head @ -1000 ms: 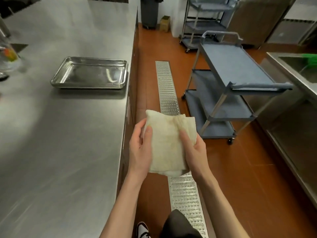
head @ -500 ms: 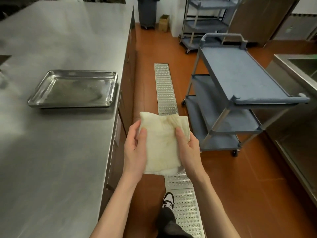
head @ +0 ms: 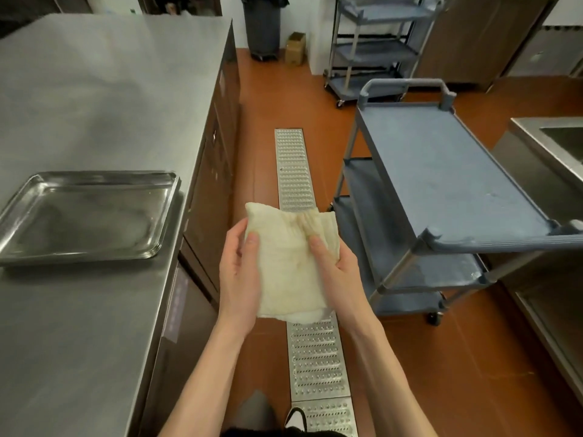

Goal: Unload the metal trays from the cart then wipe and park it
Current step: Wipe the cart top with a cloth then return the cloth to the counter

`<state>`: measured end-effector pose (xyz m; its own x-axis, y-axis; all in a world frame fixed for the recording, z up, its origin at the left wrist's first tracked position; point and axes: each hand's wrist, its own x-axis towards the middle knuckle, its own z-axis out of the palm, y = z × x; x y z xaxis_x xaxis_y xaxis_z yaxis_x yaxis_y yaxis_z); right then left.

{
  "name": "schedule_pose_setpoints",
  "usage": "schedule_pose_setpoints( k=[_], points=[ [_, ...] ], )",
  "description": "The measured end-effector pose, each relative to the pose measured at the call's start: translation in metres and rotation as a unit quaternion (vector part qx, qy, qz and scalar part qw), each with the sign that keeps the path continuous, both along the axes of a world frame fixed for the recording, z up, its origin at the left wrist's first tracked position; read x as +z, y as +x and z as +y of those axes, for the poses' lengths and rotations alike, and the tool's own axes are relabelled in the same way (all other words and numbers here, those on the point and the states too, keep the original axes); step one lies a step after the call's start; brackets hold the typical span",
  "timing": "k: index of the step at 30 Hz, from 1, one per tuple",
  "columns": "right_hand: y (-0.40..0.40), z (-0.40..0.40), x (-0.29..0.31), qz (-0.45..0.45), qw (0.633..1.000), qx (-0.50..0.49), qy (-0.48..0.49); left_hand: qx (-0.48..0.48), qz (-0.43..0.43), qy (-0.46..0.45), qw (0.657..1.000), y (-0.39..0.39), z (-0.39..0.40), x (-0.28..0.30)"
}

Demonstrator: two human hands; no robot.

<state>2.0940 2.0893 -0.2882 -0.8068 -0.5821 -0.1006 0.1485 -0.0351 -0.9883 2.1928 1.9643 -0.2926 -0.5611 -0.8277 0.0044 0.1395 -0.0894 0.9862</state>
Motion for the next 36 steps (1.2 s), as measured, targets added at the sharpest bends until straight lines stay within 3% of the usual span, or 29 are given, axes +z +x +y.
schedule_pose_setpoints(
  k=[13,25,36],
  points=[
    [-0.158,-0.079,-0.019,-0.002,0.997,-0.07,0.015,-0.057,-0.014,-0.013,0.998,-0.17,-0.087,-0.019],
    [-0.324,-0.201,-0.017,0.019,0.986,-0.166,0.024,-0.141,0.001,0.014,0.99,-0.359,-0.222,-0.018],
    [-0.434,-0.225,-0.025,0.017,0.97,-0.241,0.007,-0.23,-0.002,0.017,0.973,-0.495,-0.257,-0.027]
  ],
)
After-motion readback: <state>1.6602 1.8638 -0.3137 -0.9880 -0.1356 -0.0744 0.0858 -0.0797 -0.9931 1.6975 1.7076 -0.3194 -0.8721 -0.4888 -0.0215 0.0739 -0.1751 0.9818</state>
